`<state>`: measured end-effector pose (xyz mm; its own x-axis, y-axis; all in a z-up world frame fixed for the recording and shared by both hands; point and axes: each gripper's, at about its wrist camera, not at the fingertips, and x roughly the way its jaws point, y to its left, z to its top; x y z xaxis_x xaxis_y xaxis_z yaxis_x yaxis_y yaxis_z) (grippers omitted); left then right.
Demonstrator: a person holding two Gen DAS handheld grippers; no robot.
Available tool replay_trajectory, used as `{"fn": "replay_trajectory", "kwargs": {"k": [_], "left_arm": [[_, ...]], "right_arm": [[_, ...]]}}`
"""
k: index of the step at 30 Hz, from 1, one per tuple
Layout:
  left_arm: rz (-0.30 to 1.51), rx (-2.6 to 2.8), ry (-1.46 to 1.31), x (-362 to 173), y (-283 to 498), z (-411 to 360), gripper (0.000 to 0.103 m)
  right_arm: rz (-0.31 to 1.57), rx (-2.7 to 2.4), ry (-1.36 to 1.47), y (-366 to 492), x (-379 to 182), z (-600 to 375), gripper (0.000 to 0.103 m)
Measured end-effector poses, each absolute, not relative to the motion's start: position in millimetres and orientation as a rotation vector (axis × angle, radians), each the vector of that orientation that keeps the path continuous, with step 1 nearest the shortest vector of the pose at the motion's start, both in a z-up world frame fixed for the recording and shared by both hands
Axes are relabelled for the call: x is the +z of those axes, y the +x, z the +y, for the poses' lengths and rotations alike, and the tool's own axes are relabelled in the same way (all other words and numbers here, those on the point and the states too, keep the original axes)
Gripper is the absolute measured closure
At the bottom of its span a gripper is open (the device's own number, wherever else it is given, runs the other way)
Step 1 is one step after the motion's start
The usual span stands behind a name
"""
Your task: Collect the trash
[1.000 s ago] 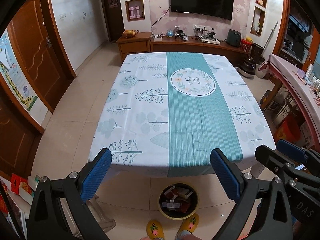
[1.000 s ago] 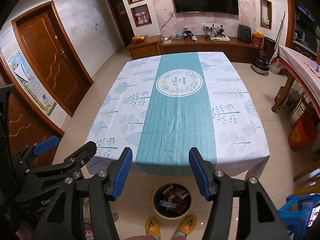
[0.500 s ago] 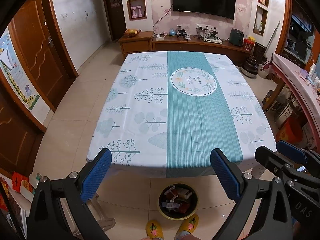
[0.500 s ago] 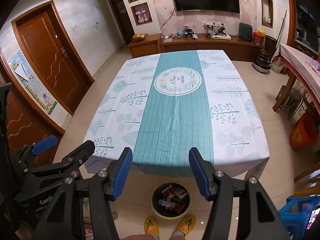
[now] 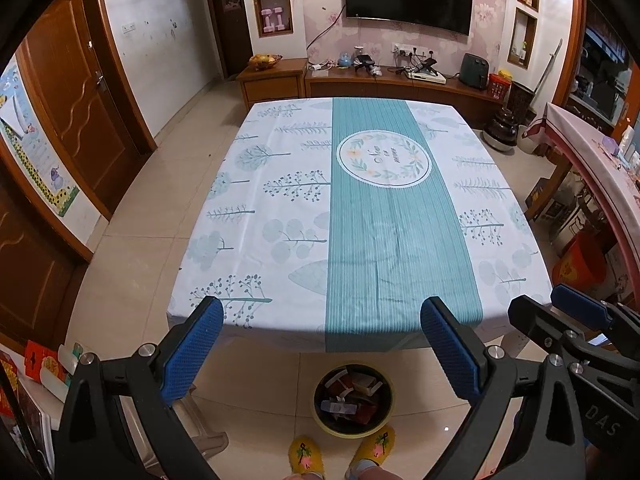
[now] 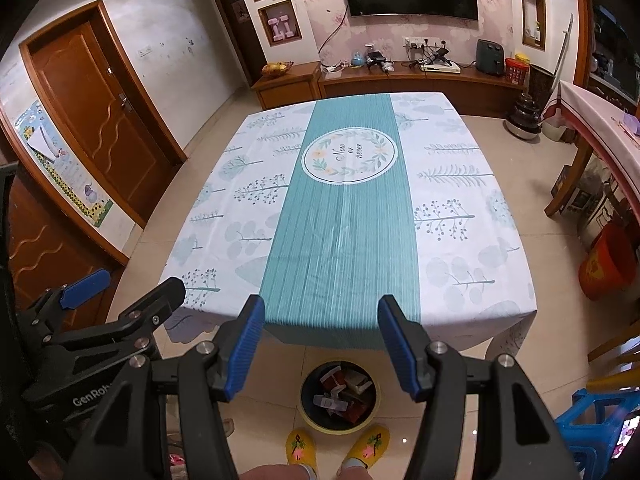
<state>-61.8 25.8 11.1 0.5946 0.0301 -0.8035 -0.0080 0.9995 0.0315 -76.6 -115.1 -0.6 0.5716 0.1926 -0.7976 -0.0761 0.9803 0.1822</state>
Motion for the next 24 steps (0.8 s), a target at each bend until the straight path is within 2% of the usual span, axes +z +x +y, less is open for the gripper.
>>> {"fn": "replay_trajectory", "kwargs": {"k": [24], "left_arm": [[0.968,0.025,0.020,1,-55,10,0.005]], "right_arm": [[0.967,0.169,0.138,-70,-10,-131,0.044]]}}
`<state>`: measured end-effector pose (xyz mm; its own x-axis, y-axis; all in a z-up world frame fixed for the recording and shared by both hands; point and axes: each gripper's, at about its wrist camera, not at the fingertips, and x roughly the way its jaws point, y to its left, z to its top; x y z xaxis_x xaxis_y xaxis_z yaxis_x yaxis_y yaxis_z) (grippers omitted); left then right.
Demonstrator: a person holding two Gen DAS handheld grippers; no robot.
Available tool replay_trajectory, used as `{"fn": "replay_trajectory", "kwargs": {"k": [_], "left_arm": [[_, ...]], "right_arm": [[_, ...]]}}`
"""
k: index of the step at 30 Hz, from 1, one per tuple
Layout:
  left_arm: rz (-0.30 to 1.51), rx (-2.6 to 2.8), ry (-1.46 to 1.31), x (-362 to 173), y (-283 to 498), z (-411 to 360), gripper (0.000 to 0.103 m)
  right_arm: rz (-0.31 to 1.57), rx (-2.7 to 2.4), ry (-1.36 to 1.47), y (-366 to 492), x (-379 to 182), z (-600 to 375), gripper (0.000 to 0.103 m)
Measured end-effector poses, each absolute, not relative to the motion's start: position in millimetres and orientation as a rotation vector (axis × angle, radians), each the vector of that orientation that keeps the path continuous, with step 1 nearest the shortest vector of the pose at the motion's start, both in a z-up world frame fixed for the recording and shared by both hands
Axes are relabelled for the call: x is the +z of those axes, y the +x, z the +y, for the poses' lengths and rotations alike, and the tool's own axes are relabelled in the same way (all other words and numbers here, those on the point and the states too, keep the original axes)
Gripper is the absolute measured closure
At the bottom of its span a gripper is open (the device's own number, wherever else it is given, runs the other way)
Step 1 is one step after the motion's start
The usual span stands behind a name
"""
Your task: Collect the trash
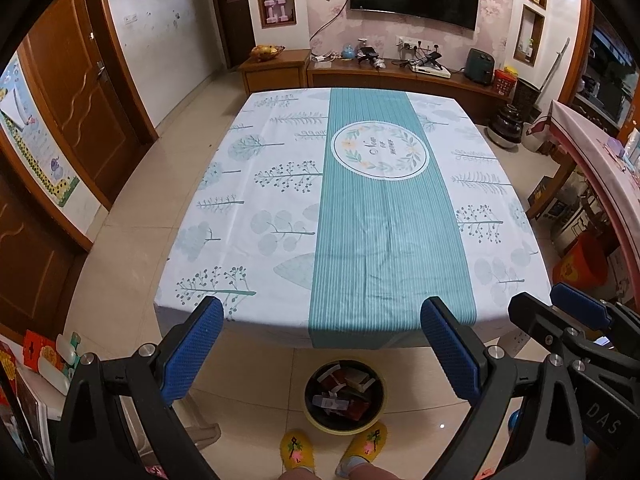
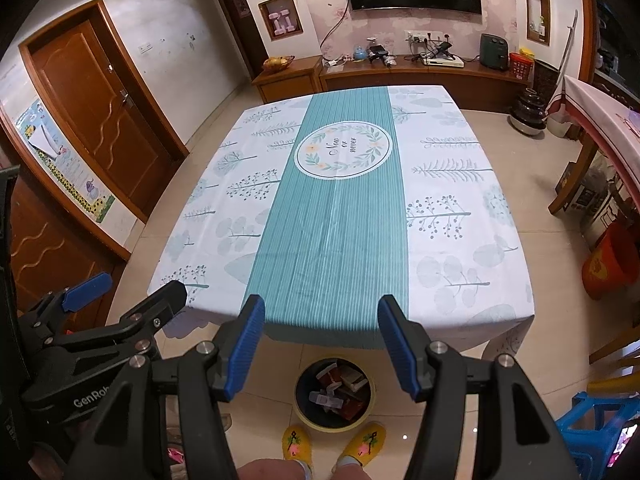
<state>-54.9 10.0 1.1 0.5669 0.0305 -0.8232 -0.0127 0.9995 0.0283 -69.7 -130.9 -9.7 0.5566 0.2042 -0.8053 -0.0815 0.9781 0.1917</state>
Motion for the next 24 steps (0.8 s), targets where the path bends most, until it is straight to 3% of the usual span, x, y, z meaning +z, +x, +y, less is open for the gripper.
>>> {"fn": "replay_trajectory", "kwargs": {"k": [24], "left_arm": [[1.033,0.043,0.028,-12,-41,12,0.005]], "right_arm": [[1.004,0.214,0.134,-50,-21,-135,0.044]]}}
